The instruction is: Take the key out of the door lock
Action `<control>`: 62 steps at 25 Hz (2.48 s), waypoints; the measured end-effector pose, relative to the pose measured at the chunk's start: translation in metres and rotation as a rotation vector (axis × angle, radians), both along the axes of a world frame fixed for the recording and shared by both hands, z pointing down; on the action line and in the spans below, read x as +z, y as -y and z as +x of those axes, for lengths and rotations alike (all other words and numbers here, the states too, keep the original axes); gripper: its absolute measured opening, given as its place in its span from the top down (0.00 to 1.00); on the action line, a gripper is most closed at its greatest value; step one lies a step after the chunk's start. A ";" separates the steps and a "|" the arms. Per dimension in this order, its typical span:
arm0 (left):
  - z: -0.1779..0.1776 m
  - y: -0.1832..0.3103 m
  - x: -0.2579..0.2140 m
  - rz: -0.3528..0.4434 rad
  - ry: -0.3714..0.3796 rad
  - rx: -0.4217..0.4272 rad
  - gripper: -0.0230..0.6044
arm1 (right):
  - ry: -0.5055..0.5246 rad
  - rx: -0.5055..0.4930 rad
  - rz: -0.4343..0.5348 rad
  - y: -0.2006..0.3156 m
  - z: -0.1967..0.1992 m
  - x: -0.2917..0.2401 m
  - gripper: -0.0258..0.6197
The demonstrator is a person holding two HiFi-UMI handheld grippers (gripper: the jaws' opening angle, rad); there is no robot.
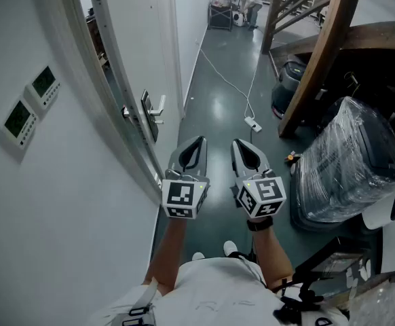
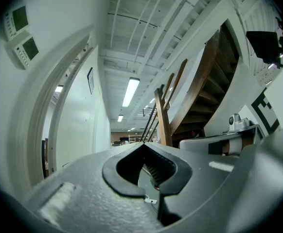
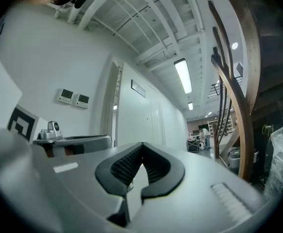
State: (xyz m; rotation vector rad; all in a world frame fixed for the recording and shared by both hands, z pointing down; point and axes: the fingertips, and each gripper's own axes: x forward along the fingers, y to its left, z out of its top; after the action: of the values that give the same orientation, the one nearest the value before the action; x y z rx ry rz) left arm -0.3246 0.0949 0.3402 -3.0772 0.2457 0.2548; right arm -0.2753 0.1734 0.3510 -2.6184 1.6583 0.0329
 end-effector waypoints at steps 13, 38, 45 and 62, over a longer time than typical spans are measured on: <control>0.029 -0.019 0.016 0.026 0.044 -0.033 0.96 | 0.057 -0.038 0.041 -0.016 0.031 0.018 0.96; 0.229 -0.105 0.023 0.010 0.059 0.011 0.96 | 0.080 0.062 0.029 -0.118 0.228 0.034 0.95; 0.301 -0.049 0.033 0.005 0.027 -0.006 0.96 | 0.059 0.034 -0.007 -0.057 0.283 0.048 0.95; 0.474 0.142 0.032 -0.012 -0.014 -0.015 0.96 | 0.015 0.001 -0.037 0.150 0.449 0.039 0.95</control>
State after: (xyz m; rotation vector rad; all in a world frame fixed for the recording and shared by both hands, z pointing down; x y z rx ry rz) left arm 0.1497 -0.0474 0.3726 -3.0851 0.2718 0.2752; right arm 0.1739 0.0232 0.3902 -2.6391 1.6682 -0.0176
